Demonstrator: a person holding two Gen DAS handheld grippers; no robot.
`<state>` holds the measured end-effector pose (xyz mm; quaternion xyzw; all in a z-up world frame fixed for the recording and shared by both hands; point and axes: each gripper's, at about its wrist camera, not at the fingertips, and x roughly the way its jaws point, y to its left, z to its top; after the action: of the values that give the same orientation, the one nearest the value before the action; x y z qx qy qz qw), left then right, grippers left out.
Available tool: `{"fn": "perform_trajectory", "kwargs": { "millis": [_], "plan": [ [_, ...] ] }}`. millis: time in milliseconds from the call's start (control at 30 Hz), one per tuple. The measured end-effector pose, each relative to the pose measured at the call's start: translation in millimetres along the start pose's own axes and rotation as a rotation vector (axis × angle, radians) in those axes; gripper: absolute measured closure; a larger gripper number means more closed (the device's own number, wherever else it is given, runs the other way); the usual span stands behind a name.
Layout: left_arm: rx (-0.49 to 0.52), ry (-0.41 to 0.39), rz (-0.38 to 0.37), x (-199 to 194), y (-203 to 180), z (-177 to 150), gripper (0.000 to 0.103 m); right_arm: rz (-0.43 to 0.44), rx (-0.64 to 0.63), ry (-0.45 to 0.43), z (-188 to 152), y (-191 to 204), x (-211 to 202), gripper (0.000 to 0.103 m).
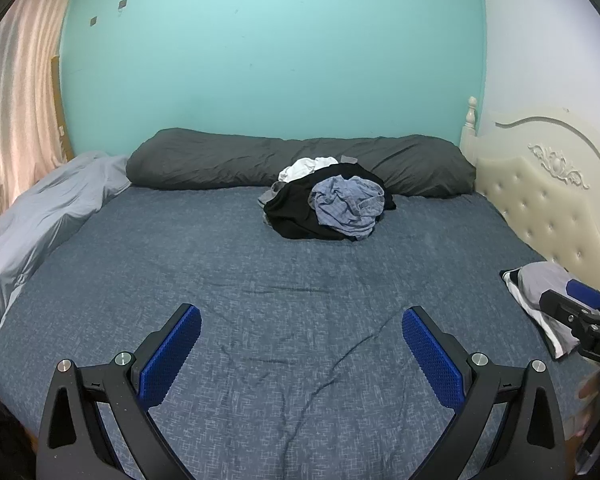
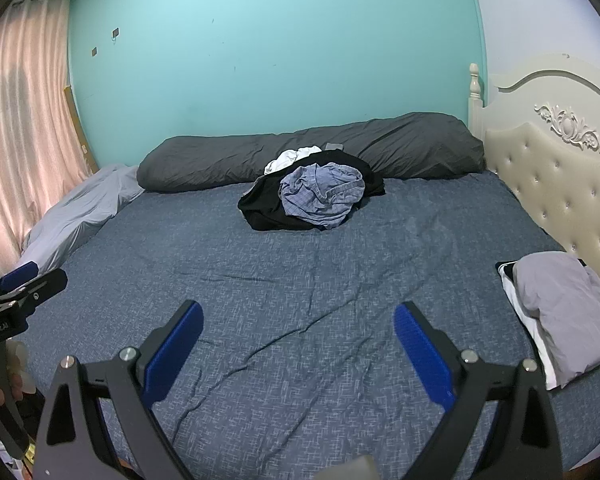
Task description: Fold clothes
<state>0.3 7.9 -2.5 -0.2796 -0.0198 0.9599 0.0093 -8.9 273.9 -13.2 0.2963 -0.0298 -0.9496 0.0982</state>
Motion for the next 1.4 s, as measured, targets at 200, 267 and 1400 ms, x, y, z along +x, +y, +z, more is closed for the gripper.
{"fn": "perform_trajectory", "kwargs": {
  "millis": [200,267,1400],
  "plan": [
    [0.002,0.001,-0.004,-0.3,0.8,-0.7,0.000,0.000,0.001,-0.002,0.0,-1.4,-0.7,0.006],
    [0.003,0.003,-0.005,-0.2,0.7,-0.1,0.000,0.000,0.001,-0.002,-0.3,-1.1,-0.8,0.006],
    [0.005,0.010,-0.011,3.2,-1.0,4.7,0.000,-0.001,0.007,-0.007,1.1,-4.6,-1.9,0.006]
  ]
}}
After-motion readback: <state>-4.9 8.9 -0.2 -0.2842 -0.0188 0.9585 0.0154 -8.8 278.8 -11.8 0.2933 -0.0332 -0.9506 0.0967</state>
